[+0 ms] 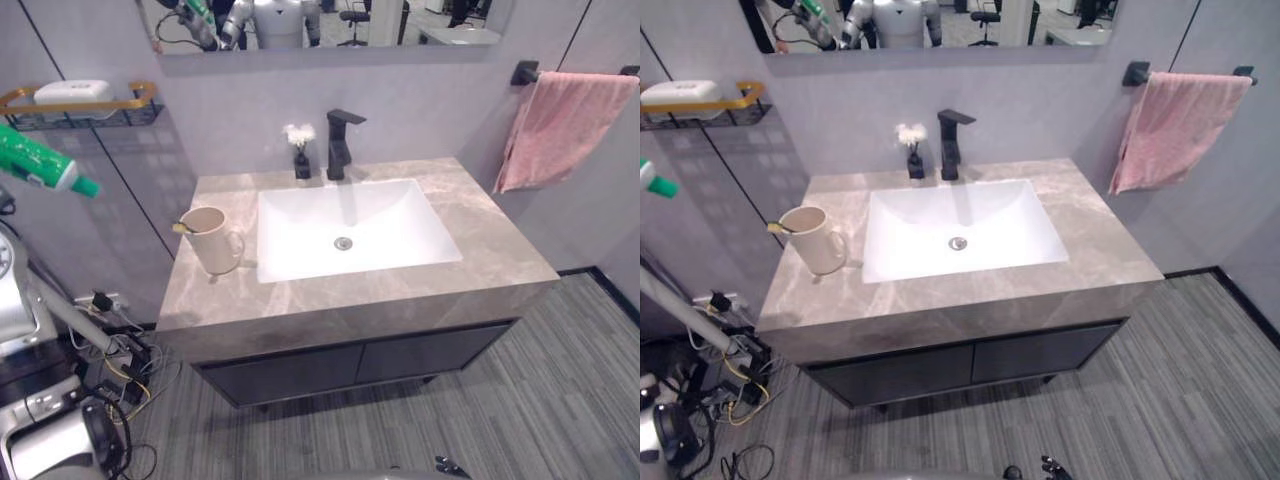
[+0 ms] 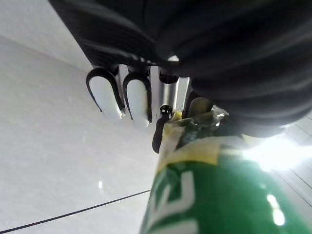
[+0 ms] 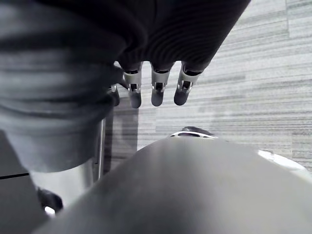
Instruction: Organize washtable
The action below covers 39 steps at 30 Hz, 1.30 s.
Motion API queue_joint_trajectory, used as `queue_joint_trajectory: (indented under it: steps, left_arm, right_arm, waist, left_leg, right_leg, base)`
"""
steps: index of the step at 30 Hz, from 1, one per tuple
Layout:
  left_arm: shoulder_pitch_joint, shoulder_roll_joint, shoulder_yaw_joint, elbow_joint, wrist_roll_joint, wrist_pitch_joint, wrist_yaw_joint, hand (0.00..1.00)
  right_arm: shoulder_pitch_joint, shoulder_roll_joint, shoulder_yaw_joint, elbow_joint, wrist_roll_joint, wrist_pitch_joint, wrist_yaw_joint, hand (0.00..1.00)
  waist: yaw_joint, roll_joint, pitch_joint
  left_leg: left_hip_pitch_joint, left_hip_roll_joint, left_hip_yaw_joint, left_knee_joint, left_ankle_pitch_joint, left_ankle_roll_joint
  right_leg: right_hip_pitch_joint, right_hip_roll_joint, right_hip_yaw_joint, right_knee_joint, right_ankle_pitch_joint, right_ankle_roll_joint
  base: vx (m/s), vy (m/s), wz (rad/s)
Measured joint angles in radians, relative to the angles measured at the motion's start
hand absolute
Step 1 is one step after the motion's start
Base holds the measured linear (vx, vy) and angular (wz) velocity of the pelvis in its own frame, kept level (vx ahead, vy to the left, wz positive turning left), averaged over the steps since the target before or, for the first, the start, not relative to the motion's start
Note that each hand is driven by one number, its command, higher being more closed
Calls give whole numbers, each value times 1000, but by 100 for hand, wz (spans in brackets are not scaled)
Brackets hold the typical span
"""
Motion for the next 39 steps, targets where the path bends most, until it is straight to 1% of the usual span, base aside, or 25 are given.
queue_joint_trajectory:
  steps: [1, 4, 8, 12, 14, 15, 17, 18, 19, 20, 21, 23, 24, 26, 27, 28, 29, 30, 32, 36, 37, 38, 39]
  left_arm:
    - [-24, 18, -13, 12, 3, 0, 4, 100]
    - [-76, 41, -36, 44, 8, 0, 4, 100]
    - [-116, 65, -61, 46, 19, 0, 13, 100]
    - [-154, 69, -85, 48, 54, 0, 25, 100]
    - [-166, 69, -102, 48, 89, 0, 25, 100]
    - [-170, 69, -103, 48, 92, 0, 25, 100]
    - [-173, 69, -103, 48, 99, 0, 25, 100]
    - [-173, 69, -103, 48, 109, 0, 24, 100]
    - [-173, 71, -103, 48, 118, 0, 24, 100]
    - [-173, 73, -103, 48, 121, 0, 24, 100]
    - [-172, 78, -103, 48, 128, 0, 23, 100]
    - [-170, 80, -100, 47, 138, -1, 23, 100]
    - [-163, 85, -98, 46, 152, -6, 23, 100]
    - [-140, 105, -96, 36, 171, -16, 24, 100]
    - [-130, 120, -93, 29, 182, -18, 24, 100]
    - [-117, 128, -81, 15, 194, -19, 25, 100]
    - [-109, 130, -75, 9, 198, -20, 24, 100]
    - [-90, 130, -61, -4, 205, -20, 24, 100]
    - [-62, 130, -44, -17, 206, -25, 23, 100]
    - [15, 130, -3, -70, 204, -55, 19, 100]
    - [45, 130, 14, -98, 202, -74, 18, 100]
    - [57, 130, 23, -107, 201, -83, 18, 100]
    - [79, 130, 37, -121, 200, -95, 19, 100]
  right_arm:
    - [0, -2, 13, -8, 0, 0, -1, 0]
    - [3, -2, 16, -18, 1, -1, -1, 0]
    - [-2, -1, 20, -20, 4, -11, -1, 0]
    - [-1, -3, 23, -54, 6, -17, -2, 0]
    - [-4, -8, 29, -72, 17, -20, -2, 0]
    - [-4, -9, 31, -80, 21, -21, -2, 0]
    - [-4, -12, 36, -90, 23, -22, -2, 0]
    - [-4, -13, 36, -96, 24, -22, -2, 0]
    - [-6, -14, 36, -100, 24, -23, -2, 0]
    - [-6, -14, 36, -102, 25, -24, -2, 0]
    - [-6, -16, 38, -104, 30, -27, -2, 0]
    - [-6, -20, 45, -104, 37, -37, -1, 0]
    - [-6, -22, 50, -104, 40, -42, -1, 0]
    - [-6, -23, 50, -104, 42, -49, -1, 0]
    - [-8, -23, 50, -104, 42, -53, -1, 0]
    - [-11, -22, 50, -104, 42, -58, -1, 0]
    - [-11, -23, 50, -105, 42, -59, -1, 0]
    - [-12, -24, 50, -107, 42, -59, -1, 0]
    - [-12, -25, 50, -108, 42, -60, -1, 0]
    - [-11, -26, 49, -118, 42, -60, -1, 0]
    - [-11, -27, 49, -126, 42, -60, -1, 0]
    - [-11, -27, 48, -127, 42, -61, -2, 0]
    - [-11, -28, 48, -128, 42, -62, -2, 0]
  waist:
    - [0, -5, 3]
    - [1, -8, 4]
    - [0, -14, 16]
    - [0, -16, 44]
    - [0, -14, 54]
    - [1, -18, 54]
    - [0, -17, 62]
    - [0, -22, 66]
    - [1, -20, 78]
    - [2, -23, 80]
    - [2, -18, 85]
    - [2, -19, 87]
    - [2, -14, 90]
    - [3, -14, 96]
    - [4, -11, 108]
    - [5, -15, 116]
    - [4, -10, 121]
    - [5, -14, 122]
    - [5, -7, 127]
    - [7, -5, 141]
    - [7, -9, 150]
    - [7, -10, 153]
    - [8, -6, 158]
  left_leg:
    - [-8, 1, 2, 1, 0, 0]
    - [-13, 8, 12, 6, -1, -1]
    - [-34, 23, 34, 23, -2, -3]
    - [-42, 34, 44, 28, -3, -3]
    - [-56, 35, 46, 34, -3, -3]
    - [-60, 35, 47, 35, -2, -3]
    - [-71, 35, 47, 40, -2, -3]
    - [-73, 35, 53, 47, -2, -3]
    - [-76, 37, 62, 54, -2, -3]
    - [-76, 37, 63, 55, -2, -3]
    - [-75, 38, 63, 56, -2, -3]
    - [-75, 40, 65, 59, -3, -3]
    - [-76, 42, 68, 63, -3, -3]
    - [-85, 49, 70, 72, -10, -6]
    - [-87, 54, 70, 76, -12, -7]
    - [-89, 59, 69, 81, -12, -8]
    - [-91, 61, 68, 83, -12, -8]
    - [-92, 65, 68, 86, -12, -8]
    - [-93, 68, 67, 87, -12, -8]
    - [-95, 69, 66, 88, -12, -8]
    - [-99, 69, 62, 90, -12, -8]
    - [-100, 68, 61, 90, -12, -8]
    - [-102, 69, 59, 91, -12, -8]
  right_leg:
    - [-9, 0, 3, 0, 0, 0]
    - [-18, 8, 12, 0, 0, 0]
    - [-40, 19, 24, 0, 1, -1]
    - [-54, 30, 33, 0, 1, -4]
    - [-68, 31, 36, 0, 2, -6]
    - [-72, 31, 38, 0, 3, -7]
    - [-82, 31, 43, 0, 3, -7]
    - [-82, 31, 44, 0, 3, -7]
    - [-82, 31, 46, 0, 3, -7]
    - [-82, 31, 46, 0, 3, -7]
    - [-85, 31, 46, 0, 3, -7]
    - [-87, 31, 46, 0, 3, -7]
    - [-87, 32, 47, 0, 3, -7]
    - [-87, 38, 47, 0, 2, -9]
    - [-87, 43, 47, 0, 2, -13]
    - [-86, 47, 47, 0, 2, -17]
    - [-87, 49, 46, 0, 2, -18]
    - [-87, 52, 46, 0, 3, -19]
    - [-87, 57, 45, 0, 2, -21]
    - [-88, 62, 43, 0, 1, -22]
    - [-88, 61, 43, 0, 1, -23]
    - [-88, 61, 42, 0, 1, -22]
    - [-89, 61, 41, 0, 1, -23]
  base:
    - [-2, -28, -7]
    - [14, -34, -9]
    - [3, -40, -12]
    - [-4, -48, -9]
    - [0, -12, -2]
    - [0, 0, 0]
    - [0, 0, 0]
    - [26, -21, -3]
    - [0, 0, 0]
    - [0, 0, 0]
    - [0, 0, 0]
    - [0, 0, 0]
    - [-6, -24, -3]
    - [-28, -36, -5]
    - [-40, -47, -4]
    - [-31, -47, -2]
    - [-21, -43, -1]
    - [-9, -30, 0]
    - [7, -36, -1]
    - [16, -23, 1]
    - [14, -15, 5]
    - [14, -16, 5]
    - [0, 0, 0]
